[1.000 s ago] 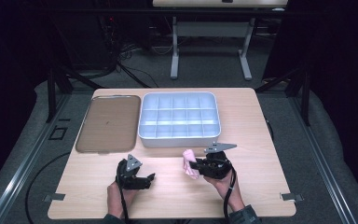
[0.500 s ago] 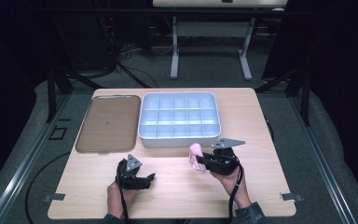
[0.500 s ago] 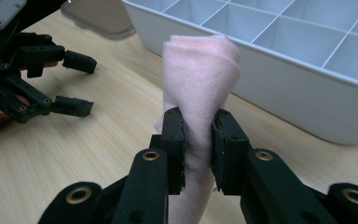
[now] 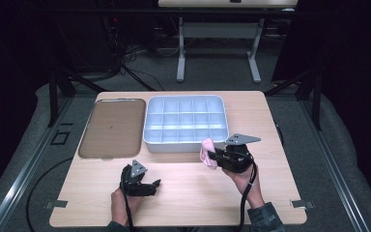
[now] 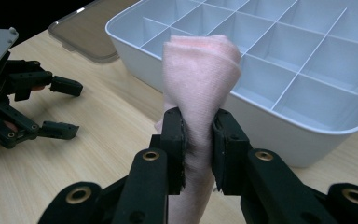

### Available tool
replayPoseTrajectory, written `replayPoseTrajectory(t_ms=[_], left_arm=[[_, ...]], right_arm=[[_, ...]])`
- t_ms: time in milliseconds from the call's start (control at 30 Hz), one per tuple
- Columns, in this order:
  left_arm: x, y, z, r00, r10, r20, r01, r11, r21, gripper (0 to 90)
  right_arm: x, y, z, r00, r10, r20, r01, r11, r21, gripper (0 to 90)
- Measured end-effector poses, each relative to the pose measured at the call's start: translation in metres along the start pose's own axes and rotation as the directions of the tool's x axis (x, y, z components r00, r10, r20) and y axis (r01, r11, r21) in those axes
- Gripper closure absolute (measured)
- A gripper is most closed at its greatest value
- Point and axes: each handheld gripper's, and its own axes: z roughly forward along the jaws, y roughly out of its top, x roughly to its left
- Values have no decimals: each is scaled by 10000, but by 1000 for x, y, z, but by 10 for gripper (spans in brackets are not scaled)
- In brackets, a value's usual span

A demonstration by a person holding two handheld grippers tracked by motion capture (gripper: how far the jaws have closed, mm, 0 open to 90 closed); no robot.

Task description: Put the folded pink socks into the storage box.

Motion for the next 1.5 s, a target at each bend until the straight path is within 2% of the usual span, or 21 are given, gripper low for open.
replayPoseTrajectory(t_ms=[167,400,767,1000,1267,1500], left_arm=[[0,0,0,10000,-21,-7,21,10000,13,159],[0,0,1,10000,-2,-55,2,10000,70,148],[0,1,2,10000,95,21,-95,9999,128,107],[0,1,2,9999,100,37,-101,9998,177,79],[-1,1,3,9999,111,26,-112,9998,190,73],[0,1,3,9999,113,33,-114,9997,206,72]], right_arm=[[-4,9,-4,9996,-150,251,151,9999,-41,763],[-12,19,-11,9986,-74,524,89,9996,-285,763],[-25,30,-13,9961,-13,884,68,9981,-618,763],[-35,37,-9,9928,77,1199,21,9967,-812,763],[-45,47,-6,9889,-3,1489,118,9970,-763,763],[-58,50,9,9849,121,1725,4,9974,-719,762]])
